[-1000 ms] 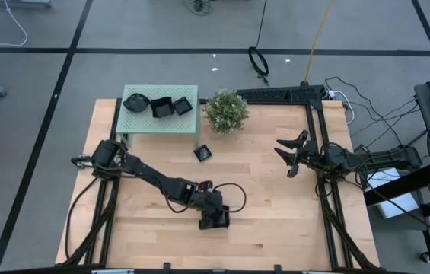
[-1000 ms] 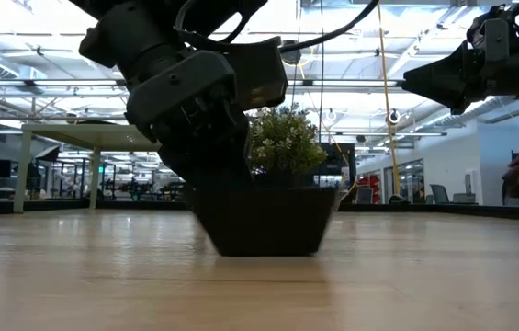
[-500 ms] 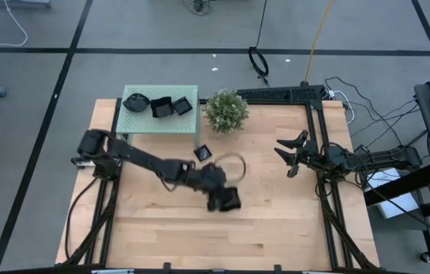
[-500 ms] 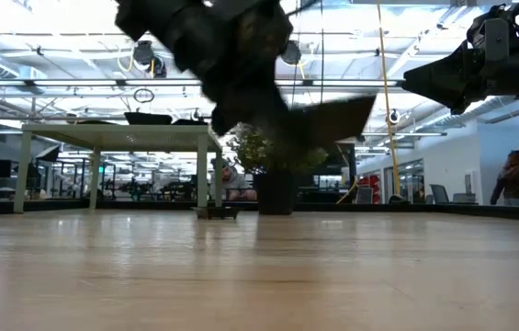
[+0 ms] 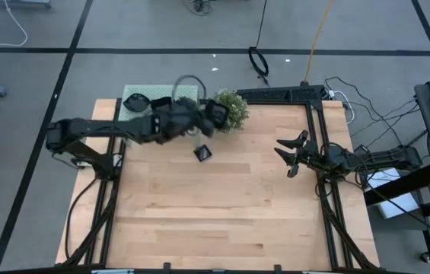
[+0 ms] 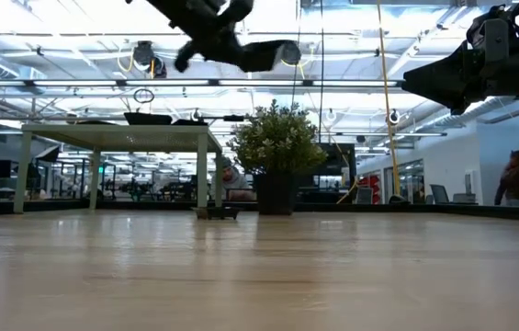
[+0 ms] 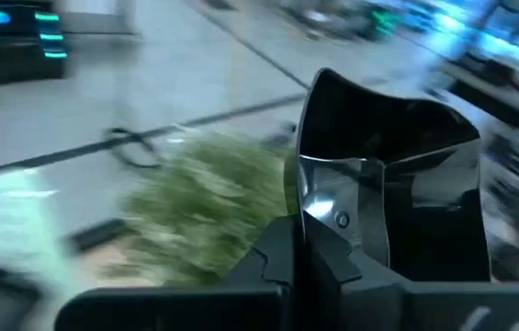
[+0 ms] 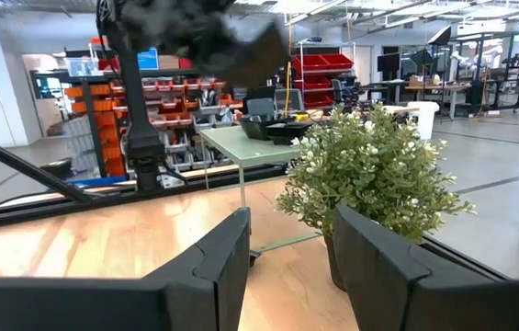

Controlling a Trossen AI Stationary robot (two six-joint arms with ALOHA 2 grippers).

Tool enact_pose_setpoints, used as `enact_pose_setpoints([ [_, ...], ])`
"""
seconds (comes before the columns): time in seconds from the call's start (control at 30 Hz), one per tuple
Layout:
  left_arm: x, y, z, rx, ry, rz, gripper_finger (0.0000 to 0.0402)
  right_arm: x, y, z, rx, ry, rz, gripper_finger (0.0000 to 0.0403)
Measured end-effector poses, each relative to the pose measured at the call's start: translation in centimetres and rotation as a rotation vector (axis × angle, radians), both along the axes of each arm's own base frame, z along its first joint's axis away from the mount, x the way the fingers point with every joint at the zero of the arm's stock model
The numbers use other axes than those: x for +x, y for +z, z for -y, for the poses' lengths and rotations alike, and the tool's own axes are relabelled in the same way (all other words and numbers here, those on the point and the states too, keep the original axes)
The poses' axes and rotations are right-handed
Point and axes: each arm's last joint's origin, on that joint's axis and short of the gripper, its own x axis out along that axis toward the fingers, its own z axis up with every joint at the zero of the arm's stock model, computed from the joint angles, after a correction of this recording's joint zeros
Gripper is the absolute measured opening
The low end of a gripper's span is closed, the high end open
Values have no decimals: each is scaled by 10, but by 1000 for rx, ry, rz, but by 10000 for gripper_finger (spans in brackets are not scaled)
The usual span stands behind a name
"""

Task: Pick & Place Mini shaped plates
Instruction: Stack the distorted square plate on top of the distorted square plate on the shelf

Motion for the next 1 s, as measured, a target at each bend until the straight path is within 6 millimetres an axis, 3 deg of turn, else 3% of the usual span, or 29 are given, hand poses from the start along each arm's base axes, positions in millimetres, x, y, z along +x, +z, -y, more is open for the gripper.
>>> enact_pose_setpoints([
  [0.2, -36, 8, -33, -47, 291, -31, 14, 0, 0, 0, 0, 0, 1, 144],
  [0.4, -66, 4, -50, -164, 476, -70, 7, 0, 0, 0, 0, 0, 1, 144],
  [0.77, -117, 13, -38, -271, 671, -87, 13, 0, 0, 0, 0, 0, 1, 144],
  [1.0, -125, 9, -37, -277, 752, -121, 6, 0, 0, 0, 0, 0, 1, 144],
])
